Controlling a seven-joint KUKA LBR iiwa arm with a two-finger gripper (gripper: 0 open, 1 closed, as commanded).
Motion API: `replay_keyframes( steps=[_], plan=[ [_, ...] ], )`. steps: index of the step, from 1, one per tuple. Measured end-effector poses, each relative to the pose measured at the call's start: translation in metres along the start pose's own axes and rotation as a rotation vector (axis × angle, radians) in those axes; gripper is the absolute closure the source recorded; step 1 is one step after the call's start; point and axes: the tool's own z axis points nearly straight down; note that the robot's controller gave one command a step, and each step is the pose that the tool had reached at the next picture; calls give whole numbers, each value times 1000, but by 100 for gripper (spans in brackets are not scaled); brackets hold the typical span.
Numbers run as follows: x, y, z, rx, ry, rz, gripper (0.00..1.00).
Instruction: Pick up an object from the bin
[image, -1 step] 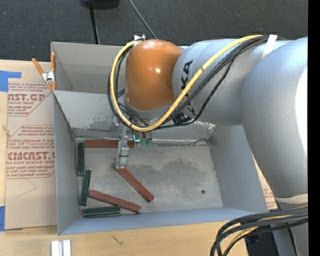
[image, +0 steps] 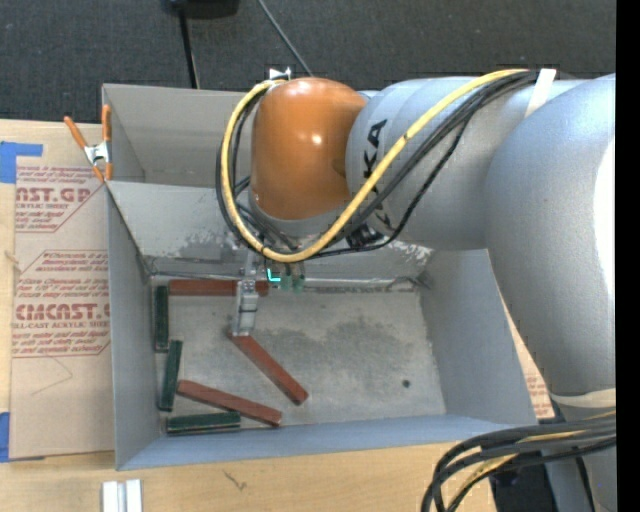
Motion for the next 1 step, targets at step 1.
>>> replay_keyframes(
  steps=[1],
  plan=[
    [2,2,10,-1,-12,-64,0]
  ],
)
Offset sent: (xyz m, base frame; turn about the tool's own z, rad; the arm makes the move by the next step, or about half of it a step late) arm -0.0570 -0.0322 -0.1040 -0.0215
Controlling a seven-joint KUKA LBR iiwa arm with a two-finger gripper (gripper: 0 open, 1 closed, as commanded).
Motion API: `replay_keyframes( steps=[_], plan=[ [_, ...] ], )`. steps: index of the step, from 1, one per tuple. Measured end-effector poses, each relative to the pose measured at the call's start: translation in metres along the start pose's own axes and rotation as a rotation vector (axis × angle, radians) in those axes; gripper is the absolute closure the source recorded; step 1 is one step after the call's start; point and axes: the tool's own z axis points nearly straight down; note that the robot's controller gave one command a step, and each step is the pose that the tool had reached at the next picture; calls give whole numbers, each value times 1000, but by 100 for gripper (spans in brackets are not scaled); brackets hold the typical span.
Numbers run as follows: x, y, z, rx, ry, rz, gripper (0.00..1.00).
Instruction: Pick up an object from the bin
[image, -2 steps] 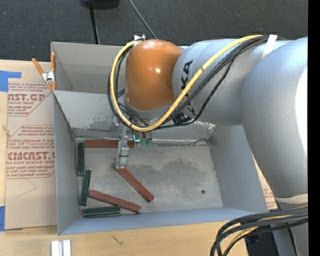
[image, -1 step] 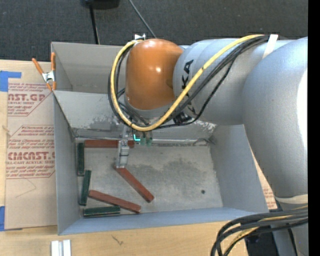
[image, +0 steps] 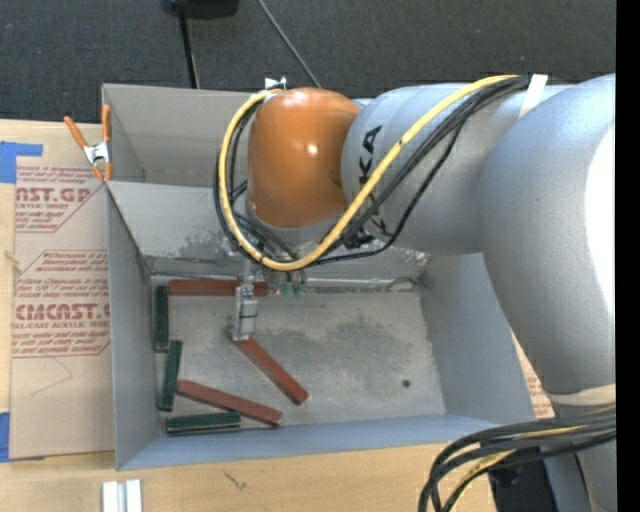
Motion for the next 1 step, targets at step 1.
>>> replay_keyframes(
  steps=[1],
  plan=[
    [39,-19,66,-1,3,0,0]
  ],
)
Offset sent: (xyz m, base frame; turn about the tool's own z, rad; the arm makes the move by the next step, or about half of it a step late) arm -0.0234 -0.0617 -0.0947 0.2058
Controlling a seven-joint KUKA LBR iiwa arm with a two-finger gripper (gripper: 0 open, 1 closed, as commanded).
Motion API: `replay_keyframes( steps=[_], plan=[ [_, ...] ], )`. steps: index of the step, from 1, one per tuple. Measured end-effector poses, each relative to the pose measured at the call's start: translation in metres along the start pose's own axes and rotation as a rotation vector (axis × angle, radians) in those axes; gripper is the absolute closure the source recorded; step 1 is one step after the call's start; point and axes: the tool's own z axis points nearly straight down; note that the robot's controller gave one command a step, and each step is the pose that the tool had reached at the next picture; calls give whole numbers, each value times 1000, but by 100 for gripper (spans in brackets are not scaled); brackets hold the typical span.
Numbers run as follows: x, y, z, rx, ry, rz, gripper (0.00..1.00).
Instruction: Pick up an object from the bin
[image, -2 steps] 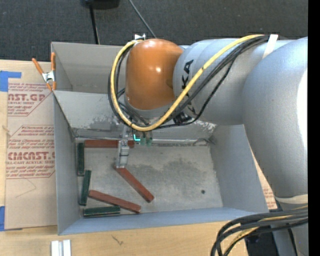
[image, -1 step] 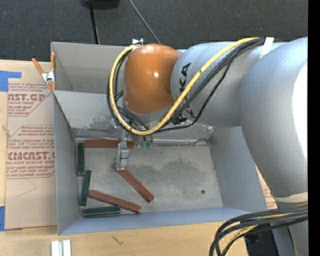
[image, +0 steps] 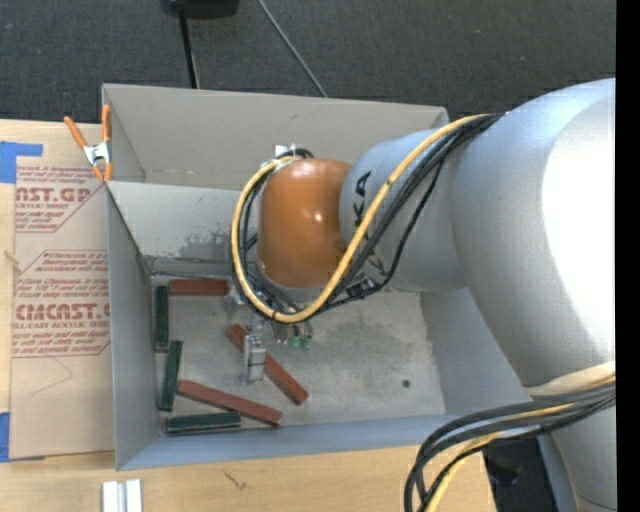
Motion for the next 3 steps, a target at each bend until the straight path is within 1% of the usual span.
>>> replay_keyframes(
  steps=[1,2,3],
  plan=[
    [-11,-41,28,2,3,206,100],
    [-11,-41,28,1,3,206,100],
    [-2,-65,-88,2,2,176,100]
  ],
)
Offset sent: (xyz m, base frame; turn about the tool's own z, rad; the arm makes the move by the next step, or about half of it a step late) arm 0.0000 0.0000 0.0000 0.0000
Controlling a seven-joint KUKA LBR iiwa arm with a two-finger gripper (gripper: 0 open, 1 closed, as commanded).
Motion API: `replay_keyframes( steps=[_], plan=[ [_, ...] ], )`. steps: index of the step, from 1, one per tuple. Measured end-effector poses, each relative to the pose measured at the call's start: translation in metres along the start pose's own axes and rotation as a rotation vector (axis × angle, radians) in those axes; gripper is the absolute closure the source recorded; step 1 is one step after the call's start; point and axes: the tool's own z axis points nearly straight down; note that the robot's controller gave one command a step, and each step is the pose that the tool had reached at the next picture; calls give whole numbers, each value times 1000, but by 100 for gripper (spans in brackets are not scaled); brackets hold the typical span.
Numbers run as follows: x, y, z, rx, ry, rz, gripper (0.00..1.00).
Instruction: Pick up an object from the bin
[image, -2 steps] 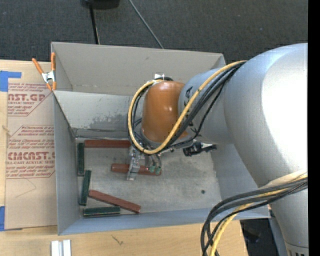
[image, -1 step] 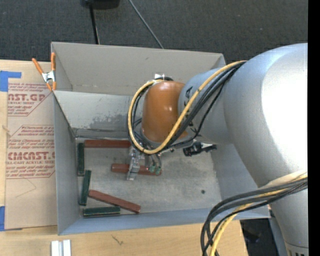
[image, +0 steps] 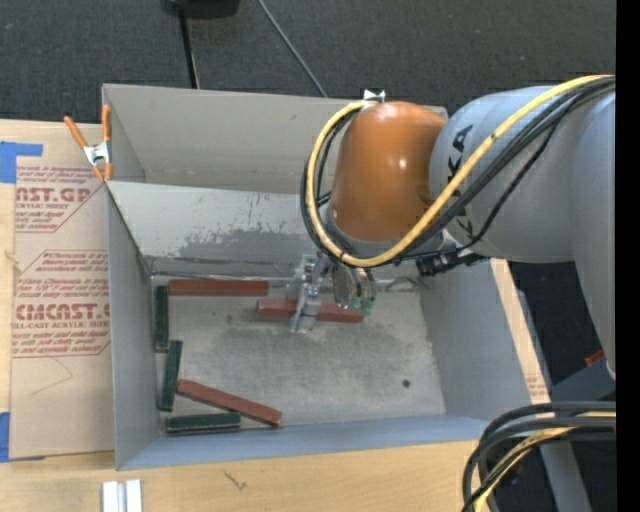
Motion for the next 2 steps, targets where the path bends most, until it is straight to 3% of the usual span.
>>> replay_keyframes(
  steps=[1,2],
  plan=[
    [0,0,0,0,0,0,100],
    [10,-20,-203,0,1,-47,100]
  ],
)
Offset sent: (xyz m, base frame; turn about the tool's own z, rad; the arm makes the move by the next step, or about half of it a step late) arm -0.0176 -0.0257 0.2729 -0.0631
